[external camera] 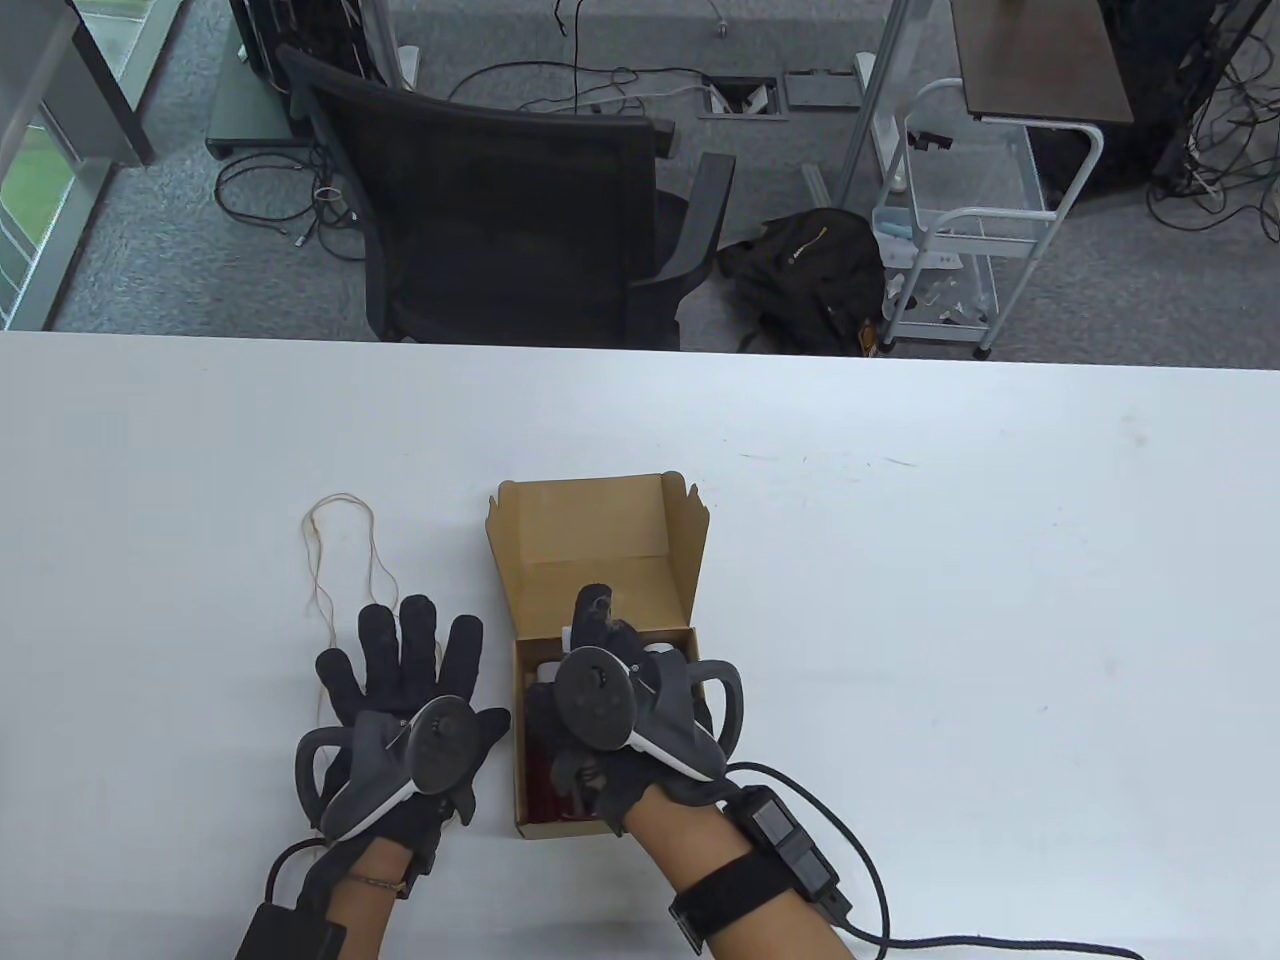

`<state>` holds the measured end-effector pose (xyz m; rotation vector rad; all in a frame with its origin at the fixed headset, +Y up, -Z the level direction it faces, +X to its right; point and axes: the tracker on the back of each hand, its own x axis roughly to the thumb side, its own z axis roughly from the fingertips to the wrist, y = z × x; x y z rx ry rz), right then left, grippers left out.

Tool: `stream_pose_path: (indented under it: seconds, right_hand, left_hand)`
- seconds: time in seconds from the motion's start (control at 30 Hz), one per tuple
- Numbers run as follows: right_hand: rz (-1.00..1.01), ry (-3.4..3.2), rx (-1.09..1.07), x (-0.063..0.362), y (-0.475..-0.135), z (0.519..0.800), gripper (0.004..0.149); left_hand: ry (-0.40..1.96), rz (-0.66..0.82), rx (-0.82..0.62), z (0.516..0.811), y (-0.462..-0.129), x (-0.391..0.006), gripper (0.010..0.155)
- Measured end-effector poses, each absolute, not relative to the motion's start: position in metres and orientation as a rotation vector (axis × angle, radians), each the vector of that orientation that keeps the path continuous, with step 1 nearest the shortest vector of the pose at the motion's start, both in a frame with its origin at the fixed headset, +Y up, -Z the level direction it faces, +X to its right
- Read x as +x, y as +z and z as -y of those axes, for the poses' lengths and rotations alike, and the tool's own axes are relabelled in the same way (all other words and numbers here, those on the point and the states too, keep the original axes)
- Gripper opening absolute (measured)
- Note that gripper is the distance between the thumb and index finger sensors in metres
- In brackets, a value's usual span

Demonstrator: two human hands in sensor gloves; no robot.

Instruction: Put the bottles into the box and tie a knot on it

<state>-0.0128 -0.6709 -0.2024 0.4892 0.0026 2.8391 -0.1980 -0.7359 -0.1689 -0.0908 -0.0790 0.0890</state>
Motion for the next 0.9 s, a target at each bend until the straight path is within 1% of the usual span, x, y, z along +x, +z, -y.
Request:
stream_pose_path:
  seconds: [0.2, 0.27, 0.33, 0.4, 0.43, 0.47, 0.6, 0.67, 0.77, 0.83, 0.9]
  right_hand:
    - [-0.083, 2.943, 0.487, -0.020, -0.208, 0.683, 0.089]
    - [-0.072, 2.944, 0.500, -0.021, -0.207, 0.683, 0.083]
    - [-0.052, 2.948, 0.481, -0.021, -0.207, 0.681, 0.082]
    - [-0.078, 2.939, 0.486, -0.021, -0.206, 0.681, 0.071]
    - [-0.094, 2.949, 0.469, -0.021, -0.205, 0.682, 0.070]
    - [-0.135, 2.961, 0.468, -0.020, -0.204, 0.684, 0.072]
    - [-0.120, 2.965, 0.473, -0.016, -0.201, 0.685, 0.073]
    - [-0.082, 2.952, 0.470, -0.009, -0.199, 0.678, 0.074]
    - [0.039, 2.934, 0.471, 0.009, -0.196, 0.664, 0.074]
    - [0.153, 2.930, 0.444, 0.027, -0.194, 0.656, 0.075]
    - [0.272, 2.911, 0.425, 0.053, -0.192, 0.652, 0.077]
  left_hand:
    - [0.087, 0.084, -0.096, 0.736, -0.170, -0.197, 0.093]
    - [0.086, 0.084, -0.097, 0.736, -0.170, -0.197, 0.093]
    - [0.084, 0.082, -0.098, 0.736, -0.170, -0.197, 0.094]
    - [0.080, 0.083, -0.099, 0.736, -0.170, -0.197, 0.093]
    - [0.078, 0.083, -0.099, 0.736, -0.170, -0.197, 0.093]
    - [0.076, 0.083, -0.099, 0.736, -0.170, -0.196, 0.093]
    - [0.070, 0.085, -0.096, 0.736, -0.170, -0.196, 0.093]
    - [0.073, 0.085, -0.093, 0.736, -0.170, -0.196, 0.093]
    - [0.086, 0.093, -0.075, 0.736, -0.169, -0.196, 0.092]
    - [0.115, 0.101, -0.001, 0.734, -0.169, -0.197, 0.088]
    - [0.143, 0.096, 0.011, 0.732, -0.169, -0.197, 0.087]
